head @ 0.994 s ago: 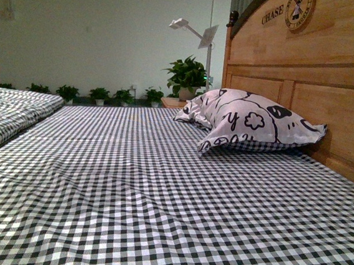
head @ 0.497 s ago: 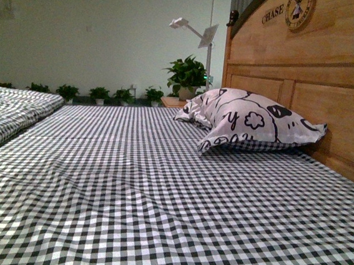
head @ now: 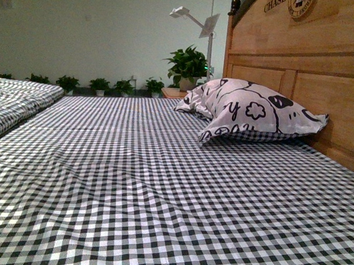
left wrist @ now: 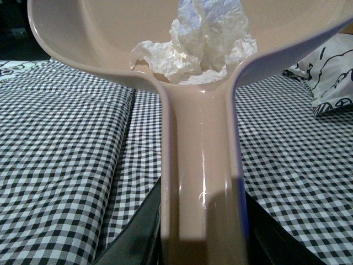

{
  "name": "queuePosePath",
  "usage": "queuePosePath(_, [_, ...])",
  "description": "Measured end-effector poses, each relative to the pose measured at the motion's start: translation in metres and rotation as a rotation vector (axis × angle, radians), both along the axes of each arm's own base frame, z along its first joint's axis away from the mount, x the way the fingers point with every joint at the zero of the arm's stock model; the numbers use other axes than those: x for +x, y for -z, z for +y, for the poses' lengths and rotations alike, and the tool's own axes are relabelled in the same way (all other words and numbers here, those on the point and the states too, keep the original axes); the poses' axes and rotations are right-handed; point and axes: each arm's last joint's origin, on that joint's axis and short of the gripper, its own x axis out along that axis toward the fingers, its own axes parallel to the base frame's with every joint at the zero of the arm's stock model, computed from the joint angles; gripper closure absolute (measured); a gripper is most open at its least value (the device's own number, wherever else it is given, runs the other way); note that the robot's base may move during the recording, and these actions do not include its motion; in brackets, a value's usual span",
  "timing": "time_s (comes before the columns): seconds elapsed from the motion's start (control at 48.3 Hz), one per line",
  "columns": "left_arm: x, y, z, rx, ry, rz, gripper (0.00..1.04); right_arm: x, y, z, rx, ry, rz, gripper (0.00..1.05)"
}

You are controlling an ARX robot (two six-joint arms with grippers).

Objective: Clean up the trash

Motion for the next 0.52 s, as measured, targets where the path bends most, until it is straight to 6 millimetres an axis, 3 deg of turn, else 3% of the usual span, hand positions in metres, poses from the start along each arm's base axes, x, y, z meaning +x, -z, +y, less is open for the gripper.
queuePosePath(0.518, [0.0000,0.0000,0.0000,0.000,0.000,0.000,0.78,0.0000,0.0000,0.0000,0.000,0.000,0.000,0.86])
